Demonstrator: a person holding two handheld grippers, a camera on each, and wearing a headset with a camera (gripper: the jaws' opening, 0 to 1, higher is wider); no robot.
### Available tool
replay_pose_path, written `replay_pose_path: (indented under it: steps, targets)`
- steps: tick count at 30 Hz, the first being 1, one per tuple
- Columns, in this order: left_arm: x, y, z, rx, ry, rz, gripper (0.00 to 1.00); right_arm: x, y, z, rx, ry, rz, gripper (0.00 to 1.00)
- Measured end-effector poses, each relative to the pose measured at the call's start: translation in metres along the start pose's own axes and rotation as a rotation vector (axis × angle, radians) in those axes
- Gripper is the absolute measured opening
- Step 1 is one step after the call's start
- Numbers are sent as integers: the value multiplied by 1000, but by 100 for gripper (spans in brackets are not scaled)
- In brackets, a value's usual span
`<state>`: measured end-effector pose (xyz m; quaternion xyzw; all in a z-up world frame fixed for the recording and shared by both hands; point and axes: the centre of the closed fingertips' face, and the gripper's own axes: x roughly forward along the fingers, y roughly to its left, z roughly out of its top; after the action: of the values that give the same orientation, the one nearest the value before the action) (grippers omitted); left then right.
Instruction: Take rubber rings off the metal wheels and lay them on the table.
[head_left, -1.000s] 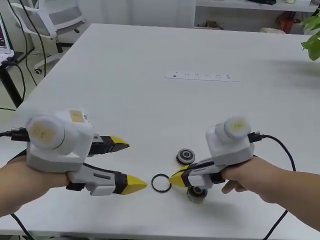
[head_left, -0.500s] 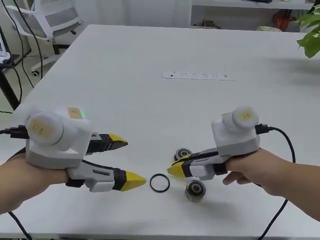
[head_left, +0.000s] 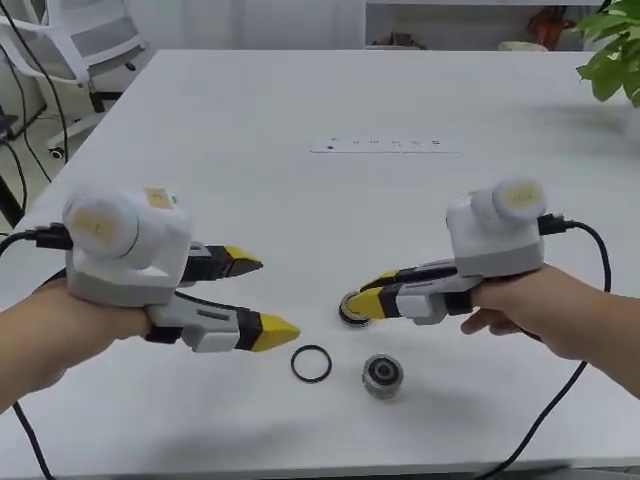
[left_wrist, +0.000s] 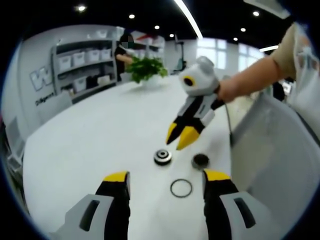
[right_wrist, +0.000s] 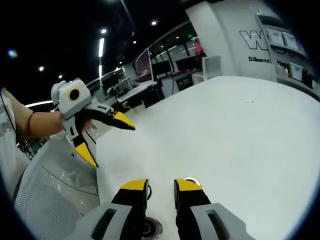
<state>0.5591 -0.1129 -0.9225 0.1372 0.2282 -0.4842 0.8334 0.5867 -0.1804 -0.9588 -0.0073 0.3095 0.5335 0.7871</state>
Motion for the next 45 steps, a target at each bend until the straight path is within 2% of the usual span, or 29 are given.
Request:
replay_pose_path:
  steps: [7, 17, 24, 36, 45]
  targets:
    - [11, 10, 12, -2, -9, -6, 58, -12, -14, 7, 0, -29, -38, 20]
    - [28, 18, 16, -5, -3, -21, 57, -20, -30, 3, -26, -28, -82, 22]
    - [41, 23, 13, -1, 18, -29, 55, -19, -37, -5, -44, -16, -91, 22]
    - [61, 20, 2, -3, 49, -60, 52, -8, -39, -22, -76, 14, -71, 23]
    - [76, 15, 0, 1, 59, -83, 48, -1, -39, -32, -112, 40, -57, 24]
